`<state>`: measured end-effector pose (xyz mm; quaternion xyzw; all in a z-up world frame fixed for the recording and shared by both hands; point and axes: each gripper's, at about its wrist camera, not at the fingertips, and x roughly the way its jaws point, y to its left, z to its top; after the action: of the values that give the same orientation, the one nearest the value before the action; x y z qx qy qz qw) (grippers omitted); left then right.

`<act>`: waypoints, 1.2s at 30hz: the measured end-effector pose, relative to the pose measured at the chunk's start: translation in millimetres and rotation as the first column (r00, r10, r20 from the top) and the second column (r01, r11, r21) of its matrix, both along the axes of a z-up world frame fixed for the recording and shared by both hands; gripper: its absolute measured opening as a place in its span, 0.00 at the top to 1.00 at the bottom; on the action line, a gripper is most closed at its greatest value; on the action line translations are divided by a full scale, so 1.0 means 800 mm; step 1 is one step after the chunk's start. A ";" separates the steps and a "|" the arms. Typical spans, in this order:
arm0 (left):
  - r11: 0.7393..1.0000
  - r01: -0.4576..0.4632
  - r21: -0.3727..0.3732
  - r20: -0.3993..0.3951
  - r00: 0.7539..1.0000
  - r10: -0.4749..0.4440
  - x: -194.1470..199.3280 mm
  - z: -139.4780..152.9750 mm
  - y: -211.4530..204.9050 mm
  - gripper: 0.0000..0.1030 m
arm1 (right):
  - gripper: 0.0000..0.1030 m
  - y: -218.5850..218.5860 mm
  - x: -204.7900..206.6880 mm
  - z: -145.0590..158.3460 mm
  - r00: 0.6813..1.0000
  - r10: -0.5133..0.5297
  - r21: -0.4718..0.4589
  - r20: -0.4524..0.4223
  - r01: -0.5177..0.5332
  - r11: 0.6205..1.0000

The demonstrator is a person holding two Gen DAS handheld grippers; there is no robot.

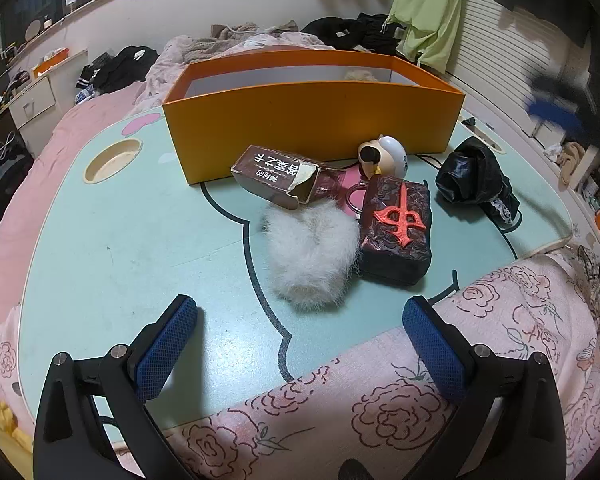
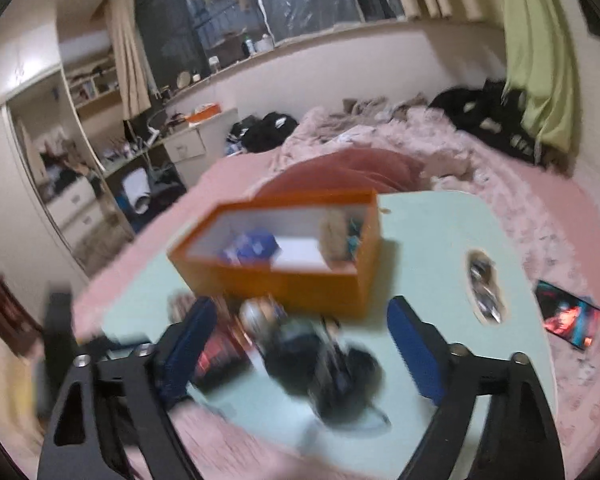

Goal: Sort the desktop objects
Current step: 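Reach into the box and grasp the beige fluffy pom-pom with the right gripper, then lift the beige pom-pom out and drop it on the table with the right gripper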

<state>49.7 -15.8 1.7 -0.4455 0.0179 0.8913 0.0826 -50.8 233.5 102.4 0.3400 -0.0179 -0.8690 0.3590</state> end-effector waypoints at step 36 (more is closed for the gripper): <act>1.000 -0.001 0.002 -0.001 1.000 0.001 0.001 0.004 0.000 0.00 | 0.80 -0.093 -0.002 0.035 0.982 0.159 0.078 0.098 -0.167 0.983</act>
<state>50.5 -15.8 4.6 -0.4450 0.0168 0.8916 0.0824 -52.2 158.7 130.1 0.3948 0.0309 -0.8202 0.4128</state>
